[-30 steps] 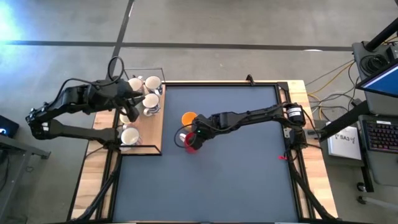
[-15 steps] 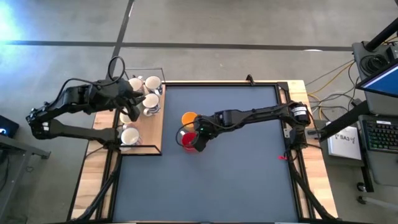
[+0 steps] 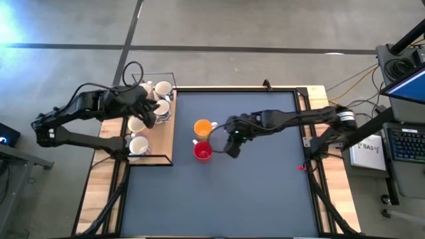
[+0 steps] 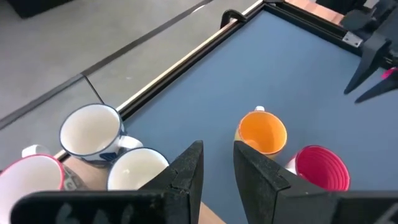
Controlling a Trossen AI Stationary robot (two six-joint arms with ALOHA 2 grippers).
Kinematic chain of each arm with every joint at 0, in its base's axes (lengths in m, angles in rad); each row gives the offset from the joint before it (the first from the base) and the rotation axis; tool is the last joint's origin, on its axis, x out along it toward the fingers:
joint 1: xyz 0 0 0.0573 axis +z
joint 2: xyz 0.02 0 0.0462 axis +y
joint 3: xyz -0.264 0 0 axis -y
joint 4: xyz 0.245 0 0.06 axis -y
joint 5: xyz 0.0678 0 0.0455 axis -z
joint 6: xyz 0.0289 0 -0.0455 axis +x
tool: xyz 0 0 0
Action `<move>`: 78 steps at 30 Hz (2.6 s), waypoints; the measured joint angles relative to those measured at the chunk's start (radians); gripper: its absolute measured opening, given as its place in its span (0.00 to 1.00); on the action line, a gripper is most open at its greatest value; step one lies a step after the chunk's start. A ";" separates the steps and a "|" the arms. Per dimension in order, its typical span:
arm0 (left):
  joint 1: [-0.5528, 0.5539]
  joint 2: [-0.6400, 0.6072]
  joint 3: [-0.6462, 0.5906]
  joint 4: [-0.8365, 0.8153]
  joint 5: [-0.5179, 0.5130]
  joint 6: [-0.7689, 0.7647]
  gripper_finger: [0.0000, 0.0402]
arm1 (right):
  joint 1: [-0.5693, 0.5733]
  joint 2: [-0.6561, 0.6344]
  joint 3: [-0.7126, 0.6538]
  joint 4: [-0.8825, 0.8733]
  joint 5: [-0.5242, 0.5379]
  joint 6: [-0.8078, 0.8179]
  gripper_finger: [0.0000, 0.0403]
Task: Place coffee mugs
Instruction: Put the yellow mug on the shelf
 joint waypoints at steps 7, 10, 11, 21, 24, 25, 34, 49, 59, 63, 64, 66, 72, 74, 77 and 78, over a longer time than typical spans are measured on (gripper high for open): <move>-0.001 0.060 0.000 0.022 0.008 -0.061 0.18 | 0.002 -0.232 -0.264 0.070 0.060 0.061 0.21; -0.001 0.098 0.000 0.046 0.051 -0.089 0.18 | 0.002 -0.346 -0.397 0.157 0.073 0.095 0.20; -0.001 0.115 0.000 0.055 0.072 -0.096 0.18 | 0.003 -0.382 -0.443 0.188 0.078 0.109 0.20; -0.011 0.305 0.000 0.089 0.201 -0.150 0.18 | 0.017 -0.653 -0.790 0.385 0.105 0.136 0.17; -0.024 0.359 0.000 0.090 0.207 -0.124 0.18 | 0.019 -0.707 -0.856 0.425 0.105 0.127 0.17; -0.030 0.377 0.000 0.091 0.215 -0.102 0.18 | 0.019 -0.725 -0.877 0.434 0.105 0.124 0.17; -0.100 0.516 0.000 0.139 0.281 0.204 0.18 | 0.019 -0.855 -1.053 0.437 0.105 0.142 0.16; -0.127 0.659 0.000 0.251 0.242 0.321 0.18 | 0.019 -1.075 -1.280 0.448 0.103 0.198 0.16; -0.127 0.738 0.000 0.265 0.225 0.321 0.18 | 0.019 -1.136 -1.315 0.466 0.112 0.153 0.16; -0.127 0.769 0.000 0.268 0.197 0.310 0.18 | 0.019 -1.134 -1.315 0.465 0.113 0.147 0.16; -0.127 0.771 0.000 0.271 0.186 0.310 0.18 | 0.019 -1.134 -1.315 0.465 0.113 0.147 0.16; -0.127 0.773 0.000 0.273 0.182 0.305 0.18 | 0.019 -1.134 -1.315 0.465 0.113 0.147 0.16; -0.126 0.762 0.000 0.286 0.181 0.294 0.18 | 0.019 -1.134 -1.315 0.464 0.113 0.152 0.16; -0.126 0.758 0.000 0.295 0.180 0.294 0.18 | 0.019 -1.134 -1.315 0.464 0.113 0.155 0.16; -0.126 0.758 0.000 0.309 0.180 0.294 0.18 | 0.019 -1.134 -1.315 0.464 0.113 0.154 0.16; -0.126 0.758 0.000 0.314 0.180 0.294 0.18 | 0.019 -1.134 -1.315 0.464 0.113 0.154 0.16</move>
